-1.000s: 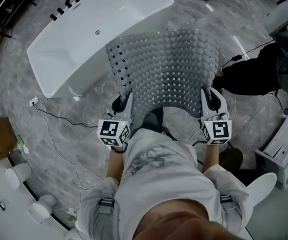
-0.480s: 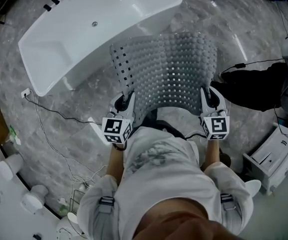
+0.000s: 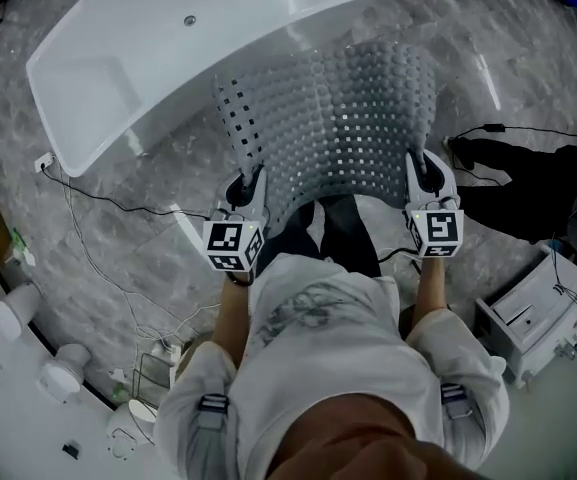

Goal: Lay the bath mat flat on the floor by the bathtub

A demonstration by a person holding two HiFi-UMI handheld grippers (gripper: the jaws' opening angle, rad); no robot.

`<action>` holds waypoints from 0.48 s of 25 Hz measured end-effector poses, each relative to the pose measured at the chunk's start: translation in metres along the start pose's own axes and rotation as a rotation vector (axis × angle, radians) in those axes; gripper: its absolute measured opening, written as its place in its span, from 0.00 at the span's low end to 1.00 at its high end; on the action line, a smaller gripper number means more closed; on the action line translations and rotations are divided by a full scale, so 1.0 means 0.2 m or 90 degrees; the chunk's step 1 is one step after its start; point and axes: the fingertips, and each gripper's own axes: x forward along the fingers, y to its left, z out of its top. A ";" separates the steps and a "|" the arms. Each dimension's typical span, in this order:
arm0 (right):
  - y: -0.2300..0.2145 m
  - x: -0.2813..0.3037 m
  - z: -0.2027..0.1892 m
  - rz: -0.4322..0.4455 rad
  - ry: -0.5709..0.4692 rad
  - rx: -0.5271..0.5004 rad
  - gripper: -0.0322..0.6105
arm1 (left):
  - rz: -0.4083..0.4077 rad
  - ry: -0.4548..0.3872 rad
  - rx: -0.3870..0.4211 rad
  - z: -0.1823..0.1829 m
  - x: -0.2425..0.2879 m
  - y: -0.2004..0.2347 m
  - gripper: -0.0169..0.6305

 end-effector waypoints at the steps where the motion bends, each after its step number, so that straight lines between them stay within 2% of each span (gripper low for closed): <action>1: -0.01 0.03 -0.02 0.005 0.004 -0.002 0.14 | 0.006 0.003 -0.006 -0.02 0.02 0.01 0.12; 12: -0.21 0.43 -0.17 0.073 0.022 -0.017 0.14 | 0.082 0.027 -0.043 -0.15 0.35 0.09 0.12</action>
